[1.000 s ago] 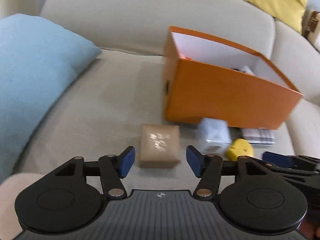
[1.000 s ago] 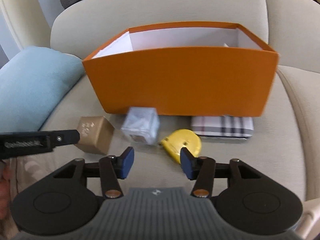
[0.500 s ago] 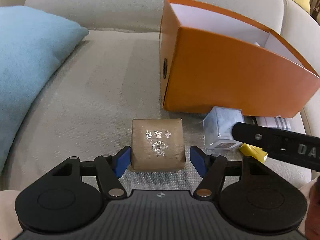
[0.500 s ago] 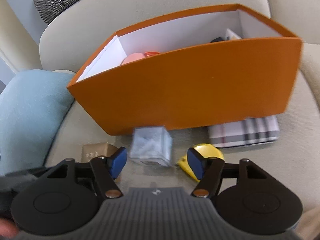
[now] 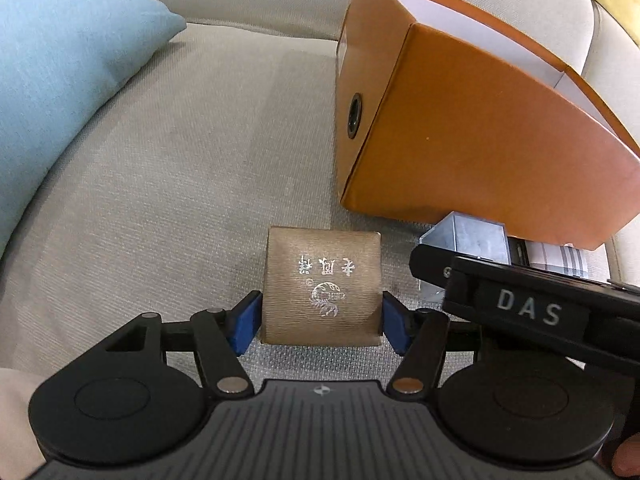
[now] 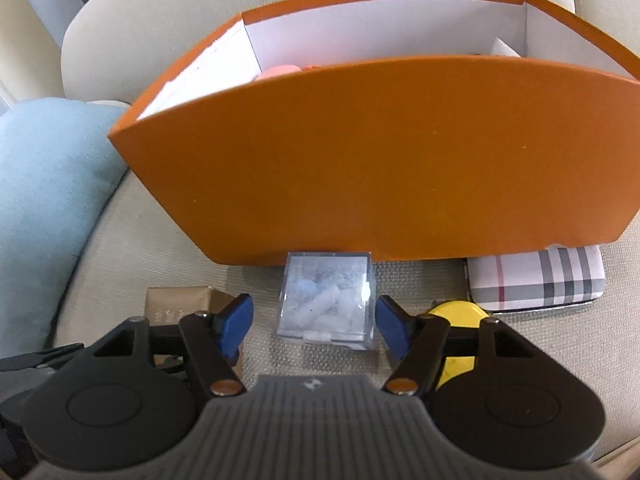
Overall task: Organize rigid objects
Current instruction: 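Grasp the gold square box with the left gripper while the right grasps the clear cube box, then lift the gold box and clear cube and carry them over the orange box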
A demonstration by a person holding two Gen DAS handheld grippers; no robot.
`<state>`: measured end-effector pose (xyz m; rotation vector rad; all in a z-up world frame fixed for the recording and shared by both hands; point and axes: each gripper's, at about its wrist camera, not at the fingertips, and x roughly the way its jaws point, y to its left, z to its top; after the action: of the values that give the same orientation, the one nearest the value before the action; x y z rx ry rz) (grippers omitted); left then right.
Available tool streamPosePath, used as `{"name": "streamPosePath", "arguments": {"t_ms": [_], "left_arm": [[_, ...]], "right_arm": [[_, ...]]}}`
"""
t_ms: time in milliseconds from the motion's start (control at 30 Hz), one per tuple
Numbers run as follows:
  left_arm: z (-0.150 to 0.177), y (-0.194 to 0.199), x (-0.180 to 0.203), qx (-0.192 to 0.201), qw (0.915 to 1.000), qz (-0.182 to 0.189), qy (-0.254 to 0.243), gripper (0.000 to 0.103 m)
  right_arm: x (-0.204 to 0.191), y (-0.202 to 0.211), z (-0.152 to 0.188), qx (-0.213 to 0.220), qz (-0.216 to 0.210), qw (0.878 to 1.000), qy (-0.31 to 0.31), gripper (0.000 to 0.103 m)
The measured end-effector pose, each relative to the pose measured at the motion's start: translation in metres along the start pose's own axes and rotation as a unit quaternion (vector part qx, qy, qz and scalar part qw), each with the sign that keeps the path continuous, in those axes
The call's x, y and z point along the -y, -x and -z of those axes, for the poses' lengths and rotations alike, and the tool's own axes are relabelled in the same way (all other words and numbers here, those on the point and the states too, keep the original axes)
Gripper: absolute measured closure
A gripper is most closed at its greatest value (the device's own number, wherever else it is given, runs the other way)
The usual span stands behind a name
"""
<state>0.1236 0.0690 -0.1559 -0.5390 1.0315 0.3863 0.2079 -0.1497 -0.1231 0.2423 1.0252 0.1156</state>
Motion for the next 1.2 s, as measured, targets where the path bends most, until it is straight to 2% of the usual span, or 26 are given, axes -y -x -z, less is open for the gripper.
{"name": "streamPosePath", "arguments": {"t_ms": [33, 133, 367, 567, 667, 867, 1200], "left_arm": [[0.000, -0.001, 0.000, -0.001, 1.0000, 0.000, -0.001, 0.032], [0.000, 0.000, 0.002, 0.000, 1.0000, -0.003, -0.005, 0.033], [0.002, 0.001, 0.005, 0.001, 1.0000, -0.006, -0.007, 0.033], [0.001, 0.005, 0.002, 0.008, 1.0000, -0.004, 0.005, 0.033], [0.002, 0.010, 0.001, 0.019, 0.9998, 0.005, 0.010, 0.033], [0.006, 0.027, 0.002, 0.047, 0.9984, 0.029, 0.014, 0.033], [0.003, 0.079, 0.019, 0.092, 0.9926, 0.080, 0.003, 0.033]], "right_arm": [[0.000, -0.001, 0.000, -0.002, 0.002, 1.000, 0.000, 0.037], [0.000, -0.002, 0.001, -0.001, 0.018, 1.000, 0.004, 0.049], [0.011, 0.006, 0.004, -0.005, 0.015, 1.000, -0.003, 0.050], [0.015, 0.029, 0.010, 0.020, 0.003, 1.000, 0.004, 0.050], [0.017, 0.039, 0.015, 0.028, 0.011, 0.999, 0.018, 0.051], [0.030, 0.057, 0.021, 0.032, 0.002, 0.999, 0.003, 0.051], [0.036, 0.089, 0.014, 0.080, -0.013, 0.997, -0.001, 0.051]]}}
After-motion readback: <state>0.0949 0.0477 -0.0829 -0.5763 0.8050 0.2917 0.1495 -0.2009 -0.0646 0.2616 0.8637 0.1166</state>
